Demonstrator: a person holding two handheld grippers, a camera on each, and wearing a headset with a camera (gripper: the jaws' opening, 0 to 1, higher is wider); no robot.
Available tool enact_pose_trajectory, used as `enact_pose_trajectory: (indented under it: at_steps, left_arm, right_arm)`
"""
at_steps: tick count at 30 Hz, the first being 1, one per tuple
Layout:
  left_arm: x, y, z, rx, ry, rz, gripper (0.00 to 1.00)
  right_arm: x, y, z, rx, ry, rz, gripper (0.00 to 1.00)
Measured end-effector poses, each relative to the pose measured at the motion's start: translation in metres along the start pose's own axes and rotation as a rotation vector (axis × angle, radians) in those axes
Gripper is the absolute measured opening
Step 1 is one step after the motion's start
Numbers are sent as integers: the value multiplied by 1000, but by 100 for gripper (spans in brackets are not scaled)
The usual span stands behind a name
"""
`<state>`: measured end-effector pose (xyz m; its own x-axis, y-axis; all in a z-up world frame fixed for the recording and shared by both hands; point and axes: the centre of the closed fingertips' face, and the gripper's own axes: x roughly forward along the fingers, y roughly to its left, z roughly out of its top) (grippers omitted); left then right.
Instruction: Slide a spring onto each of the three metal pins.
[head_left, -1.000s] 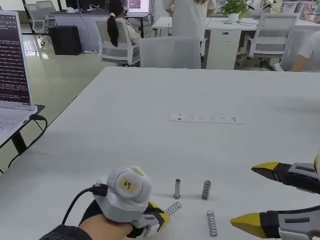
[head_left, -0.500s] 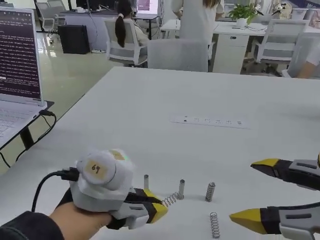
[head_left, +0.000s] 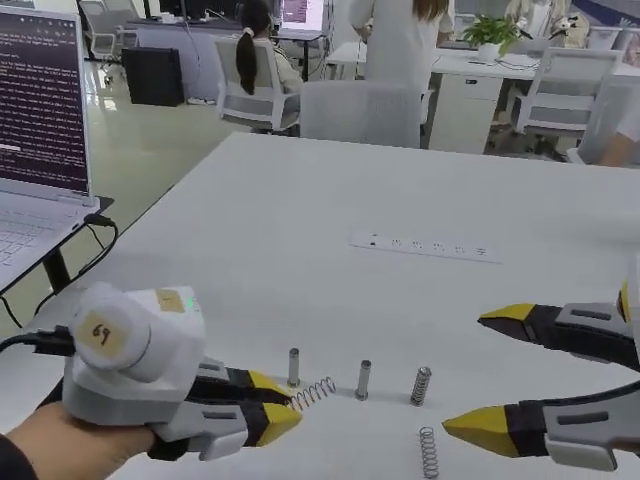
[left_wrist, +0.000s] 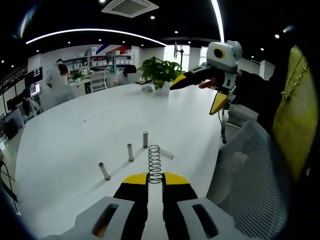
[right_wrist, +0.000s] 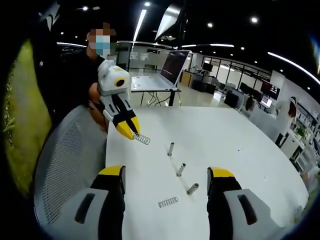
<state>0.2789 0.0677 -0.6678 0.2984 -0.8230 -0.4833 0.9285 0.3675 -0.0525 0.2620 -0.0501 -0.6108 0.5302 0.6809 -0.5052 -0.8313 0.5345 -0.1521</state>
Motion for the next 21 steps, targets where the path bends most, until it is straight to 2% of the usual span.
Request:
enact_pose_trajectory:
  at_steps: [9, 14, 16, 21]
  left_arm:
    - [-10, -16, 12, 37, -62, -71, 2]
    - [-12, -24, 17, 53, -76, -96, 2]
    - [-14, -29, 23, 69, -97, -122, 2]
    - [-14, -35, 29, 89, -110, -144, 2]
  right_arm:
    - [11, 13, 24, -24, -43, 119, 58]
    - [16, 23, 28, -47, -41, 178, 52]
    - [20, 32, 30, -51, -47, 220, 47]
    - [28, 43, 28, -51, -41, 268, 40]
